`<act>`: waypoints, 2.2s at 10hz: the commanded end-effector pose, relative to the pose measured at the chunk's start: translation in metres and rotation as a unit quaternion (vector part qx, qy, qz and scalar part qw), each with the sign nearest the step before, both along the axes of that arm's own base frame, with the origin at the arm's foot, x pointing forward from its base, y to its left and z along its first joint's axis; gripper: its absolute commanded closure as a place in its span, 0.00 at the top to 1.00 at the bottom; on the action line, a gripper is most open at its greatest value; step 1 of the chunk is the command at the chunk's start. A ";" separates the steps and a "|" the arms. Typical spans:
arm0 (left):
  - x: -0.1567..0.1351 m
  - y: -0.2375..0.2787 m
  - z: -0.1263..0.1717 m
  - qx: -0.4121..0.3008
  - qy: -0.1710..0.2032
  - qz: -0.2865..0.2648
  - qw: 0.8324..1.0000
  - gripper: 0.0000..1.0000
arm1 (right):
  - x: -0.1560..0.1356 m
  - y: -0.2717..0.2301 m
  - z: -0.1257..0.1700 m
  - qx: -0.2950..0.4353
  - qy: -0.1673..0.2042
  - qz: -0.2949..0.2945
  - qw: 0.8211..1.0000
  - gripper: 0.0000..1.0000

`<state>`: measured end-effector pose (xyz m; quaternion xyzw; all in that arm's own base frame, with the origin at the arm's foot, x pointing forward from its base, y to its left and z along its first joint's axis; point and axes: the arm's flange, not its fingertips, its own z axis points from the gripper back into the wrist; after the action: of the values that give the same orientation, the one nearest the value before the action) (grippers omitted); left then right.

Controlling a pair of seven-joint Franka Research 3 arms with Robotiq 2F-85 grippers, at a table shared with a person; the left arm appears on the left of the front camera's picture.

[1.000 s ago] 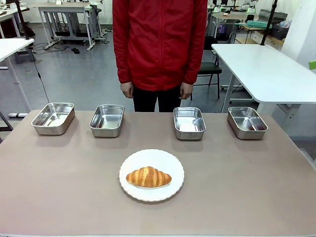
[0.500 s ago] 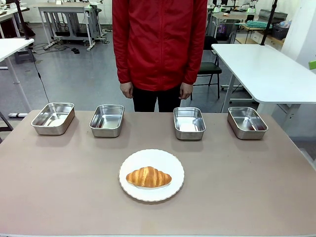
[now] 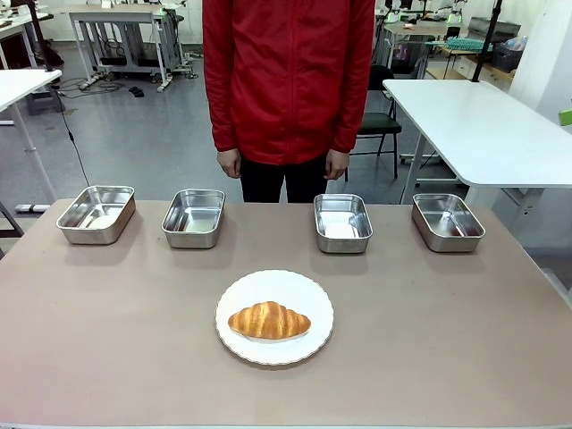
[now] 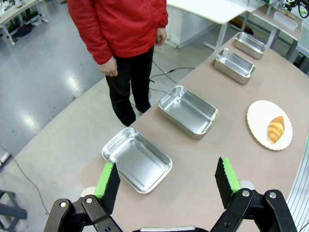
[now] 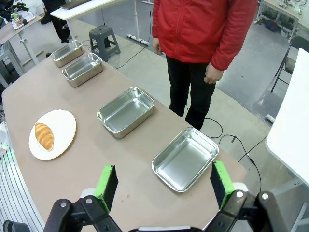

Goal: Place the bread in the container.
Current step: Place the Butter Roll into the Airtight Container indicated by the human.

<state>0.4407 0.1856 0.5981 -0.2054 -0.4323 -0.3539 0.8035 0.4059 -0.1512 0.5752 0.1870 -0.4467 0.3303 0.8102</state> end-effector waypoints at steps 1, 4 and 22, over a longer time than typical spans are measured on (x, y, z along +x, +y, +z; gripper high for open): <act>-0.001 0.000 0.001 -0.001 -0.001 0.001 1.000 1.00 | 0.001 0.000 0.000 0.004 -0.004 0.003 1.000 1.00; -0.001 0.000 0.001 -0.001 -0.001 0.001 1.000 1.00 | 0.001 0.000 0.000 0.004 -0.004 0.003 1.000 1.00; -0.001 0.000 0.001 -0.001 -0.001 0.001 1.000 1.00 | 0.001 0.000 0.000 0.004 -0.004 0.003 1.000 1.00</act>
<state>0.4407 0.1856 0.5981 -0.2054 -0.4323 -0.3539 0.8035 0.4059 -0.1512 0.5752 0.1870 -0.4467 0.3303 0.8102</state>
